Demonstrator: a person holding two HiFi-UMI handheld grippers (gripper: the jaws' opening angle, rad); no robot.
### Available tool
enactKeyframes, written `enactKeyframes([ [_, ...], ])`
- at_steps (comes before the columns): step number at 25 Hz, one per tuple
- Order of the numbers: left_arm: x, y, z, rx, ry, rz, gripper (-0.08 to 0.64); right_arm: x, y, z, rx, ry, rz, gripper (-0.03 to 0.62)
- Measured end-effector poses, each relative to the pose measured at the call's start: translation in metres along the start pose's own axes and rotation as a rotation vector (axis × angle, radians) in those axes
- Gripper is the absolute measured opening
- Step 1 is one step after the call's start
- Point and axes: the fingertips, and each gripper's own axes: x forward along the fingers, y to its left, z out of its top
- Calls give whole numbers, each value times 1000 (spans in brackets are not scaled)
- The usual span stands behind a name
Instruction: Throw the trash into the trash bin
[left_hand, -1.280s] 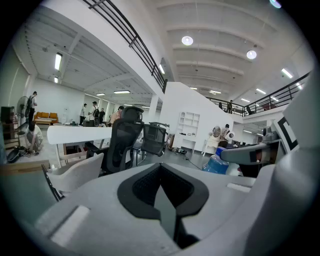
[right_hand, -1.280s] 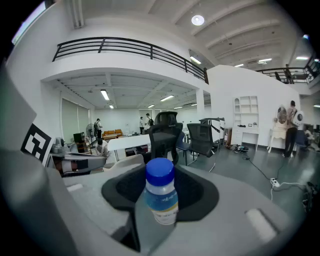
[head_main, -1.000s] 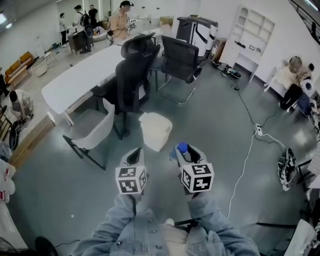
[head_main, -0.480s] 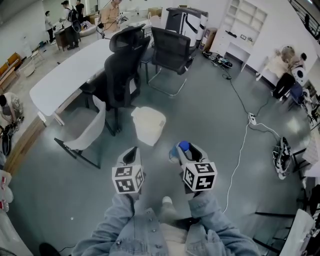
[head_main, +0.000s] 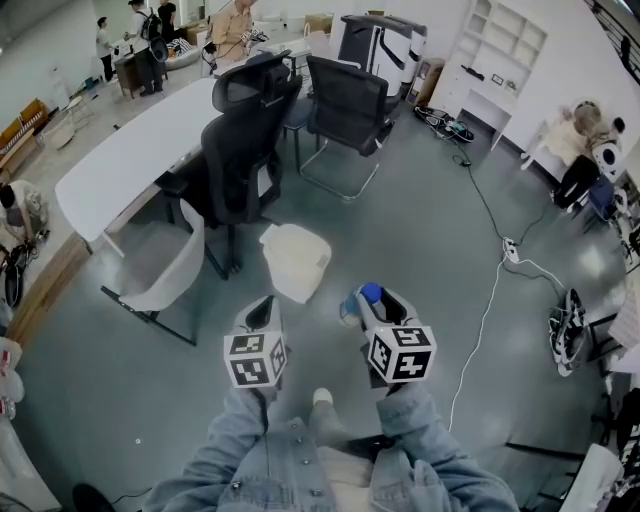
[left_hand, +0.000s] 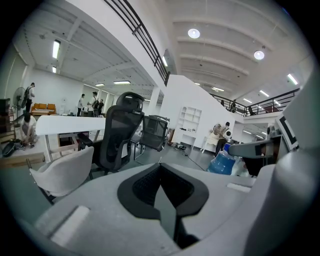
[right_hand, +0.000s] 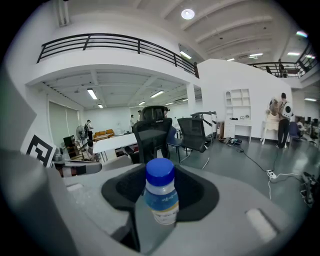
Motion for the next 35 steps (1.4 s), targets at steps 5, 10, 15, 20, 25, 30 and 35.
enactKeyframes([
  [5,38,-6,18,5,-4,30,9,34,-31,20,-5,4,28,179],
  [10,77,-12,36,4,-13,69,9,65,-65,37,-3,2,52,179],
  [15,113,-20,50,19,-17,87,9,94,-98,47,8,8,67,179],
  [20,138,-30,55,37,-13,101,9,115,-122,50,22,15,81,179],
  [25,158,-31,59,59,10,109,9,135,-137,52,52,28,84,179],
  [30,187,-20,60,75,29,102,9,166,-151,48,80,48,69,179],
  [35,230,0,74,66,34,84,9,206,-163,58,93,66,39,179],
])
